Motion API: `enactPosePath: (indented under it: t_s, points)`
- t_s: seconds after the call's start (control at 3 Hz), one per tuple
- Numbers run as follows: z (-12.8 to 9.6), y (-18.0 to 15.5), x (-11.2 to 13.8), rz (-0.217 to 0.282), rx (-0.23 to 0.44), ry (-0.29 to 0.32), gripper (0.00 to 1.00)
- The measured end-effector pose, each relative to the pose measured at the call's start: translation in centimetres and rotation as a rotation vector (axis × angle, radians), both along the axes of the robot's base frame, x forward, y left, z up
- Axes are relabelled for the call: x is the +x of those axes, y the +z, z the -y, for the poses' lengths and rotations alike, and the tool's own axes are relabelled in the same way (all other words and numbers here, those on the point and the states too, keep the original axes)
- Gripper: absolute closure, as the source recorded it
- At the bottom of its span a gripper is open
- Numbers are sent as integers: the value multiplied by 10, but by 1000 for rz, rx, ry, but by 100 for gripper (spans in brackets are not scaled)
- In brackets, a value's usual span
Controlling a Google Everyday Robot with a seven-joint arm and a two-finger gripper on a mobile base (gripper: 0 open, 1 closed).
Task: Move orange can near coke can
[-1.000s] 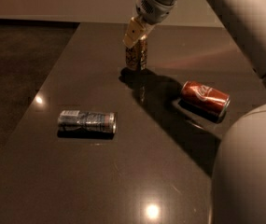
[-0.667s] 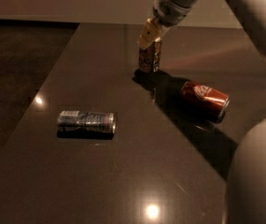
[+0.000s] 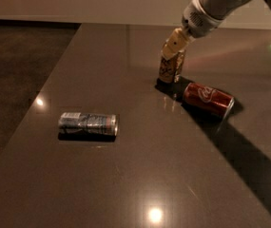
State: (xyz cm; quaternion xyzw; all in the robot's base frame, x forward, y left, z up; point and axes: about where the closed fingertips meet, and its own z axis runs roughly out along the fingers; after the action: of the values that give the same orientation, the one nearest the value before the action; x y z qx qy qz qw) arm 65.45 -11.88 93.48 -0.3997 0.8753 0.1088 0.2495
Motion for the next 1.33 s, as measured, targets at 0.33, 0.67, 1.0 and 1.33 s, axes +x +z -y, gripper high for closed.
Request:
enactPosePath:
  t_s: [0.33, 0.67, 1.0, 1.33]
  points:
    - [11, 2, -18, 19, 7, 19, 100]
    - [14, 1, -32, 34, -10, 41, 86]
    - [11, -5, -43, 44, -19, 69, 63]
    - [7, -12, -51, 48, -20, 96, 39]
